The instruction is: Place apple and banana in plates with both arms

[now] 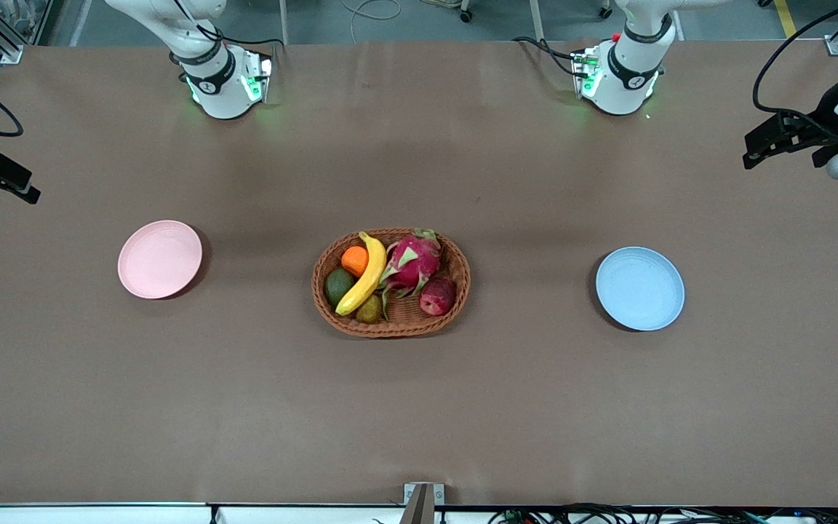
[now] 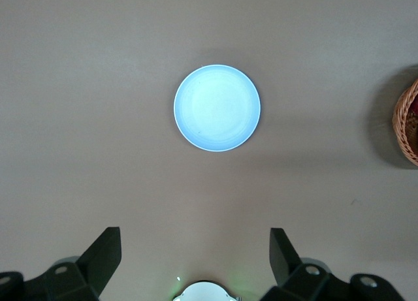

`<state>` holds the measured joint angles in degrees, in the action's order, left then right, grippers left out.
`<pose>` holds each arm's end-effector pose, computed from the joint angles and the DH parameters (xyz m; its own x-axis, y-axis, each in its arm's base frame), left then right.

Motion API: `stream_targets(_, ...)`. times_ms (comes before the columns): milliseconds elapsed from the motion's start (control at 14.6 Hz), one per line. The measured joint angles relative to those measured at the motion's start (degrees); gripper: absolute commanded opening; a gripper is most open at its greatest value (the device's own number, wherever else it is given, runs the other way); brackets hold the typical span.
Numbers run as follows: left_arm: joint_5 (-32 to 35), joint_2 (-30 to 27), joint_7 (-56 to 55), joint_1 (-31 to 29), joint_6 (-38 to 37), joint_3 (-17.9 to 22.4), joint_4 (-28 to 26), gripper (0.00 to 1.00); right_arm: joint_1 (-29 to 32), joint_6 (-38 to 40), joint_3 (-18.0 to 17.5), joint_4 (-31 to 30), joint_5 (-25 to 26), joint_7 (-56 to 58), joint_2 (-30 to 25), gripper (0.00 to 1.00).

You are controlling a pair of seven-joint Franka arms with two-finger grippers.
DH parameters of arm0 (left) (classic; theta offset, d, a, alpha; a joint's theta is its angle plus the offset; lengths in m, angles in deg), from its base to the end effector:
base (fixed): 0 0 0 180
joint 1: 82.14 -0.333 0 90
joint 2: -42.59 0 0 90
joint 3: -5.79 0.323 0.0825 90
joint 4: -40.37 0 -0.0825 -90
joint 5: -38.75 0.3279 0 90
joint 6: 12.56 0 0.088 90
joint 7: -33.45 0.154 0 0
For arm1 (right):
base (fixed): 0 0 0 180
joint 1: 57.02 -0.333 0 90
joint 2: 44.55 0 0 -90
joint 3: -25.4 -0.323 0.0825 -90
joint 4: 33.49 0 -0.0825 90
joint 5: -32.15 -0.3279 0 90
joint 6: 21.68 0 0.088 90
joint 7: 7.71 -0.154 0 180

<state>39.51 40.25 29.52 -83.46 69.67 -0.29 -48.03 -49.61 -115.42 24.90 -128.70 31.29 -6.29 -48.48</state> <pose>0.4667 -0.0378 0.6043 0.9978 -0.0121 -0.0656 -0.0136 -0.9997 -0.0221 0.4811 -0.0559 0.5860 0.9944 -0.0965 0.0433 -0.0960 -0.9953 -0.0133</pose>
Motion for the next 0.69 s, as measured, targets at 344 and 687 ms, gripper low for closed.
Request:
stream_targets(344, -0.04, 0.05, 0.0, 0.05, 0.01, -0.48, 0.11, 1.0, 0.0, 0.0, 0.0, -0.01, 0.0, 0.0, 0.0, 1.0)
stream_targets(687, -0.1, 3.08, -3.41, 1.8, 3.38, -3.94, 0.05, 1.0, 0.0, 0.0, -0.18, -0.37, 0.0, 0.0, 0.0, 1.0)
